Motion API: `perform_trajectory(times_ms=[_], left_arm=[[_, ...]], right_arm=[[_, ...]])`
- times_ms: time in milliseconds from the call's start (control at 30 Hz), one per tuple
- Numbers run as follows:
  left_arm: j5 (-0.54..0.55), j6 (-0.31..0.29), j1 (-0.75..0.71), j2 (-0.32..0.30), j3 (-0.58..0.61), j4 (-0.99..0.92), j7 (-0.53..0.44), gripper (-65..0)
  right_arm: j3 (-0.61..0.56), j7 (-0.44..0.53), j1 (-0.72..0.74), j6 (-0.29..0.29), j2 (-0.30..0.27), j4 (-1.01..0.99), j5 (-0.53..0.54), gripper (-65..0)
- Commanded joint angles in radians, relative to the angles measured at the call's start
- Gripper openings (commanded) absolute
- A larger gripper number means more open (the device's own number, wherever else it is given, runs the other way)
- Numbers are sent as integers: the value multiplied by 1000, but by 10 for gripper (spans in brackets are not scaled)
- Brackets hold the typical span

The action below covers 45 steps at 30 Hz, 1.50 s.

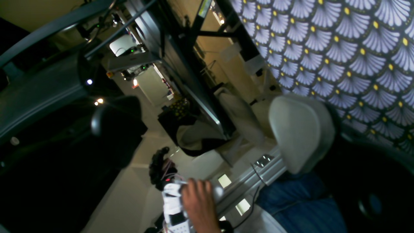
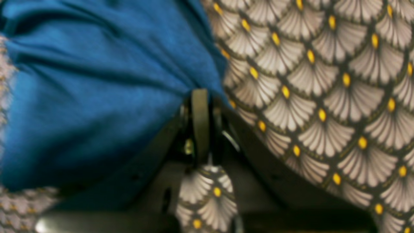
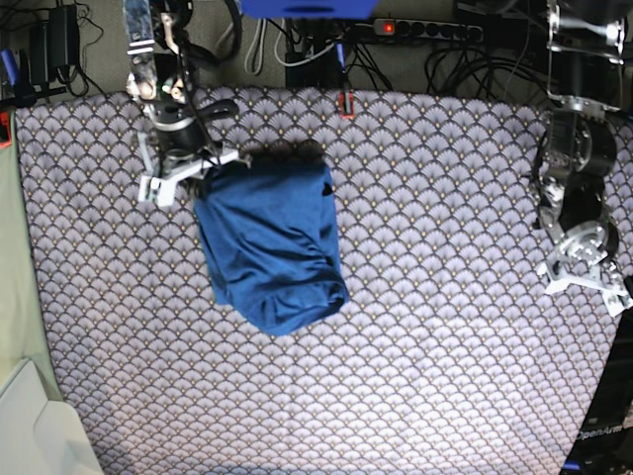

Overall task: Fold the T-shirt properly
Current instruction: 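Press the right gripper down on the blue bundle to flatten it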

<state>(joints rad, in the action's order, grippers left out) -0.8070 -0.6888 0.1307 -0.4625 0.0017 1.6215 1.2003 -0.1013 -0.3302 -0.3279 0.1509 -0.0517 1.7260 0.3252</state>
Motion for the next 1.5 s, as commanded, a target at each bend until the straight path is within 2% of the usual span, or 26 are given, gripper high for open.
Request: perform_trajectory(times_ms=[0, 133, 200, 333, 567, 833, 1233, 1367, 1467], left_arm=[[-25, 2, 19, -15, -7, 13, 11, 0], [-25, 2, 14, -17, -7, 12, 11, 0], [-25, 2, 11, -37, -7, 12, 11, 0], [-25, 2, 1, -68, -7, 12, 11, 0], [-30, 2, -22, -74, -9, 18, 19, 0], [-30, 2, -41, -69, -9, 20, 20, 0], [-30, 4, -75, -74, -9, 24, 22, 0], [-30, 2, -69, -74, -9, 24, 22, 0], [-27, 2, -67, -74, -10, 24, 14, 0]], right_arm=[[-13, 32, 14, -7, 0, 44, -1, -650], [-93, 32, 60, -7, -6, 87, -2, -650], [-130, 32, 100, -7, -3, 82, -4, -650], [-242, 30, 201, -7, -4, -5, -4, -650], [-334, 30, 358, -7, 2, -176, -2, -650], [-351, 38, 520, -7, 57, -429, -1, -650], [-346, 47, 700, -7, 163, -699, -1, -650], [-355, 145, 728, -9, 175, -774, -2, -650], [-377, 173, 734, -9, 171, -766, -4, -650]])
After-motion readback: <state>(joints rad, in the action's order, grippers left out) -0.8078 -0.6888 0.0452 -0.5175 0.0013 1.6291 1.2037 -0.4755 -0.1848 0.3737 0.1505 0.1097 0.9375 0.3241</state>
